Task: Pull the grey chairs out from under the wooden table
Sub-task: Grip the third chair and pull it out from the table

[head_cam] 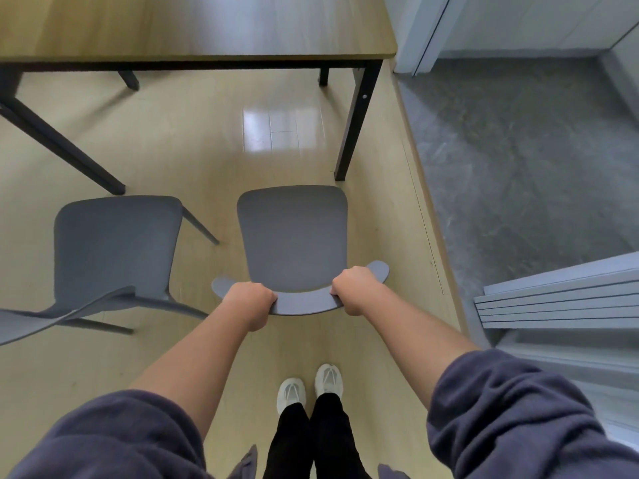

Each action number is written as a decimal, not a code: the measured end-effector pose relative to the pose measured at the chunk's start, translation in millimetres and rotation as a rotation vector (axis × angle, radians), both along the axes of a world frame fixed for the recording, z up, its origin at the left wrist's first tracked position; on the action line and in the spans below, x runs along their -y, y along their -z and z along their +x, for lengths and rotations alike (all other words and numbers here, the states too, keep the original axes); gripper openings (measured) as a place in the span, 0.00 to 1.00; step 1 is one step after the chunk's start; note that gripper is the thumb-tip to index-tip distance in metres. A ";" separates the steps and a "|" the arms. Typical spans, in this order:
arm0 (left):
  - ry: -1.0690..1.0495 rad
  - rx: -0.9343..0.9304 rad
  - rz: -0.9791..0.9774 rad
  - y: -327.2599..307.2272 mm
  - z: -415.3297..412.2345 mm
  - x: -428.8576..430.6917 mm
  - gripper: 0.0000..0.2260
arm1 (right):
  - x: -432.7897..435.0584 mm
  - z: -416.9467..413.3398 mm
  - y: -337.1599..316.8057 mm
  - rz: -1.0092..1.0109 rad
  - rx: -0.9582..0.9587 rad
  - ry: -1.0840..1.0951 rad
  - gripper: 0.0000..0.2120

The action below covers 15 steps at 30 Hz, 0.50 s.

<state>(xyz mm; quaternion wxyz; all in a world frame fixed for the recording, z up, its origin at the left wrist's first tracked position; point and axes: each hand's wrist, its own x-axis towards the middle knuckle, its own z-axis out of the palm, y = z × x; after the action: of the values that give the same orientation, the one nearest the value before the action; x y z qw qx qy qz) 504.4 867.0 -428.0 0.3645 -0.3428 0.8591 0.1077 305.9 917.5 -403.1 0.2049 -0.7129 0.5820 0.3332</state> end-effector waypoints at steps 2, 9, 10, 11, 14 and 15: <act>0.035 0.006 -0.003 -0.4 1.5 -2.3 0.15 | -4.6 2.6 1.1 -0.003 -0.003 0.016 0.13; 0.132 0.020 0.006 2.5 12.8 -6.3 0.15 | -15.5 13.0 6.7 0.014 0.003 0.001 0.13; 0.136 0.022 0.009 2.5 13.2 -5.9 0.15 | -16.1 13.1 6.8 0.009 0.003 0.005 0.13; 0.133 0.022 0.014 2.7 13.8 -5.7 0.14 | -16.5 12.9 6.9 0.007 0.004 0.008 0.13; 0.103 0.023 0.031 3.2 15.0 -6.3 0.13 | -16.8 11.4 6.4 0.005 0.008 -0.001 0.13; 0.092 0.024 0.037 3.3 15.1 -6.7 0.13 | -16.4 10.4 5.5 0.005 0.011 -0.009 0.13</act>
<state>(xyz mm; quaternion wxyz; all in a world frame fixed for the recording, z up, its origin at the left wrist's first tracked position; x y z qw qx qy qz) 519.4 873.6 -431.3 0.3859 -0.2974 0.8672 0.1027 316.3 933.8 -408.6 0.2083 -0.7168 0.5770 0.3314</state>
